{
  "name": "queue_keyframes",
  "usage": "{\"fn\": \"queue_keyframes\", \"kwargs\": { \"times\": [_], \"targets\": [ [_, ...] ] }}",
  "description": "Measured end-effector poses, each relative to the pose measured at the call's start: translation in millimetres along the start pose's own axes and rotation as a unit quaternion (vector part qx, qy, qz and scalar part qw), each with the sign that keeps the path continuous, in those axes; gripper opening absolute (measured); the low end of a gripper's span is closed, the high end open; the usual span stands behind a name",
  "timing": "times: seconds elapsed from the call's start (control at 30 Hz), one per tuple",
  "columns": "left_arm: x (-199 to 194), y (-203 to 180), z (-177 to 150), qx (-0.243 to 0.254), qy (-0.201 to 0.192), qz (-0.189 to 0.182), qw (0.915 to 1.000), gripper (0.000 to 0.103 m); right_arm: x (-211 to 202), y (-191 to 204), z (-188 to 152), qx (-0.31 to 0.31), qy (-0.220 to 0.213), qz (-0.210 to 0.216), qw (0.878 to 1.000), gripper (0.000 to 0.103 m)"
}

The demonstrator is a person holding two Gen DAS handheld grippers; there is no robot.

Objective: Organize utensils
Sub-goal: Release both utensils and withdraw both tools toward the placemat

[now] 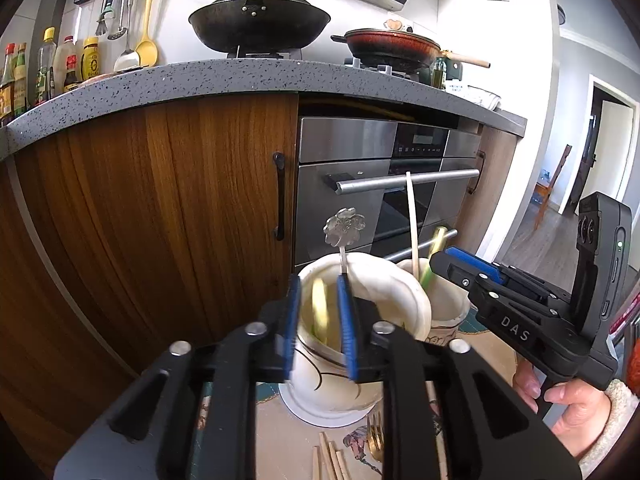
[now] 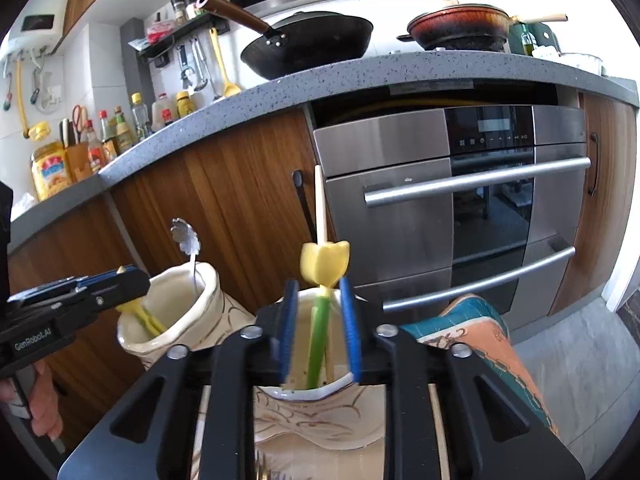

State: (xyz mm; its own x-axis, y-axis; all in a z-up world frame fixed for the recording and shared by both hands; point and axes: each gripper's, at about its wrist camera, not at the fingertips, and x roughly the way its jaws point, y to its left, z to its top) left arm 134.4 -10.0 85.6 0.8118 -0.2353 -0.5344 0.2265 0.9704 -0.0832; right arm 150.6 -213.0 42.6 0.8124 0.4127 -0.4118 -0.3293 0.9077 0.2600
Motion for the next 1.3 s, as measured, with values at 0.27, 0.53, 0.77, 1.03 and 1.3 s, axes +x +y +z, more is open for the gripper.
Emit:
{"fn": "queue_keyframes", "kwargs": {
  "times": [0.27,0.53,0.77,1.03,1.3],
  "targets": [
    [-13.8,-0.9,-1.7,-0.002,-0.008,0.007,0.9999,0.036,-31.4,-5.3,8.6,0.016,-0.033,0.003,0.999,0.039],
    [-32.9,8.8,-19.7,-0.008,-0.012,0.019,0.9997,0.061,-58.7,-12.5,1.6,0.034,-0.031,-0.001,0.999,0.068],
    [-44.0,19.5,-51.6,-0.016,0.007,0.027,0.9995,0.08,-84.2,-0.2,-18.7,0.028,-0.007,0.002,1.0,0.089],
    [-48.1,21.5,-84.1,-0.006,0.035,0.035,0.9987,0.082,-104.3,13.9,-57.4,0.019,0.042,-0.001,0.999,0.093],
    [-48.2,18.3,-114.2,0.004,0.072,0.028,0.997,0.083,-108.5,17.8,-70.9,0.007,0.063,-0.013,0.998,0.094]
  ]
}}
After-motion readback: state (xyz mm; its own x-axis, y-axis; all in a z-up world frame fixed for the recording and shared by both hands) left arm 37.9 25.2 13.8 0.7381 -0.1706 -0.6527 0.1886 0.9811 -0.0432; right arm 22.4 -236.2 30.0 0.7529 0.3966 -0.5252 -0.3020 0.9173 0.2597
